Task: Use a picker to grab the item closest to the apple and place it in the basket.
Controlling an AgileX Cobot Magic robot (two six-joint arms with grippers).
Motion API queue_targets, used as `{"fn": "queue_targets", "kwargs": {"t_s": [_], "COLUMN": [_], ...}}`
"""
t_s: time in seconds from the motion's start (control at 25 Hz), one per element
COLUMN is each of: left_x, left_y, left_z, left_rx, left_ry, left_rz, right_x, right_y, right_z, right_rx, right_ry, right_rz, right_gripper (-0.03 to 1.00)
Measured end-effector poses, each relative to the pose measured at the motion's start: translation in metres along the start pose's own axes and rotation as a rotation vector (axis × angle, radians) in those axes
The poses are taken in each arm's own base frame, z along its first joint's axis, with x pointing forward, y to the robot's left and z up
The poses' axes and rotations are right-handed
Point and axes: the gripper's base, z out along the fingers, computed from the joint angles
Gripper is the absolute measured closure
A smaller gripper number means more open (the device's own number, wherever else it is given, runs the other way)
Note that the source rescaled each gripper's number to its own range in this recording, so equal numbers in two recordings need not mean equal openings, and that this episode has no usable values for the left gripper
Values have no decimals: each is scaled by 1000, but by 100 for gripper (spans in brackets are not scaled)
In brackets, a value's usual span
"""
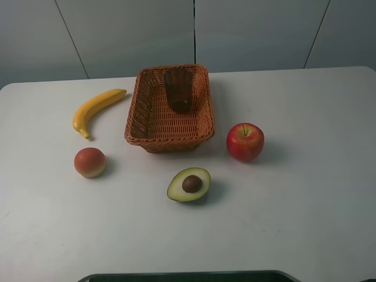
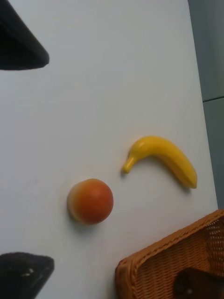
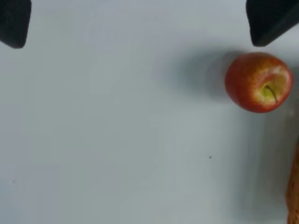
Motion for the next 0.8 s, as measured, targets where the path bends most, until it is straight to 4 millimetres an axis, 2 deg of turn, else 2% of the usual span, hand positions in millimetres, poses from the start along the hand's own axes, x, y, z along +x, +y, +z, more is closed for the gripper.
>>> {"fn": "queue_targets", "kwargs": {"t_s": [0.16, 0.32, 0.56, 0.8], "left_x": [0, 0, 0, 0], "left_y": [0, 0, 0, 0], "left_z": [0, 0, 0, 0], "left_rx": [0, 0, 0, 0], "left_ry": [0, 0, 0, 0], "left_rz": [0, 0, 0, 0], "right_x": [21, 50, 94, 115], "right_y": [-2, -5, -8, -7], "right_z": [-26, -39, -43, -52], "right_rx": [-2, -6, -20, -47], "right_ry": [-92, -172, -254, -326], "right_rz": [-11, -30, -32, -43], "right_gripper": [-3, -3, -3, -3]}}
